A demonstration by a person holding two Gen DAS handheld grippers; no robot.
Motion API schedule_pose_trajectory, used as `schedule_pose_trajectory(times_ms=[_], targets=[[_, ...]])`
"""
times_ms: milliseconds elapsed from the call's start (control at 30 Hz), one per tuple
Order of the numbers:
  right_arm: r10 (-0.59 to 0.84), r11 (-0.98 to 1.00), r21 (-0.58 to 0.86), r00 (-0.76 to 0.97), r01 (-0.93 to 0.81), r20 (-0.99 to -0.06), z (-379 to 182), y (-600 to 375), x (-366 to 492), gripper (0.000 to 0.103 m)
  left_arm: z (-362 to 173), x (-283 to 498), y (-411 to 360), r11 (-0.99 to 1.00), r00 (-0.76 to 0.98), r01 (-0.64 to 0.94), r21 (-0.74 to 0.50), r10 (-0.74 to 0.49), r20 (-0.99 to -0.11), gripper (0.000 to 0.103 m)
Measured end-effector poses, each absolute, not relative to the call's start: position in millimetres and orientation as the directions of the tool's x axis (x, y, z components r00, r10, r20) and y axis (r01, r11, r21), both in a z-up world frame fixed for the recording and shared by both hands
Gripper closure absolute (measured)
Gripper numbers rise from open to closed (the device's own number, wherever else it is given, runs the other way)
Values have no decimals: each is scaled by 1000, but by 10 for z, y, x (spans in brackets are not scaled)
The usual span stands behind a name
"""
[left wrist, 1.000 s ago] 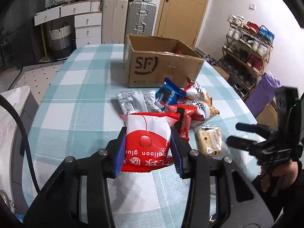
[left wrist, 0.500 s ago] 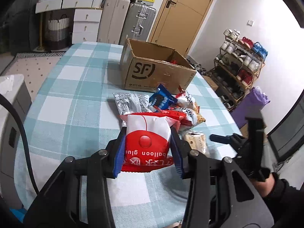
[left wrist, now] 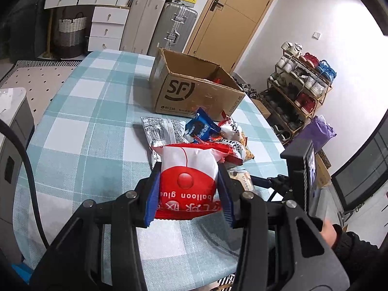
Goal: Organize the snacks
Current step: 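Lift the red-white bag with the left gripper while the right gripper grasps the cream biscuit pack, then carry both snacks over the cardboard box and open the left gripper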
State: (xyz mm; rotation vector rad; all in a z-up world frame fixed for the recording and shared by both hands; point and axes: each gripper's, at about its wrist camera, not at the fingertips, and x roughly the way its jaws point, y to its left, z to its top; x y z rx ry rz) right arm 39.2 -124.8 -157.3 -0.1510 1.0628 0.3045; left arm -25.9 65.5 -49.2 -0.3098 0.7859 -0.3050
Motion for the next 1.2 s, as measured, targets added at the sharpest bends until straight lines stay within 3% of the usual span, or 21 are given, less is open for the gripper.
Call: schedule_pose_trajectory(times_ms=[67,267,767,933,1200], targets=[[177,946,24,453,-324,-874,-1567,-1250,382,40,-496,-260,649,913,667,152,-379,-378,-642,63],[259,941,123,437,-315,-861,-1520,-1359,378,42,-529,-242,642,919,665,140,-370,-364,-653,63],[515,855,435,560,-281,-650,-948,-1979,80,43,-614,-177,538,936,656,119,-332,-325,-681,63],[536,842,426,610,-331,-584,-689,-2003,-132,43,-597,-165,451,940,661,130,-316,-320,-679,63],[490,870,371,659,-326,-571,-186,-2048,-384,43,-469,-88,303,927,655,152,-342,-353,-668,63]])
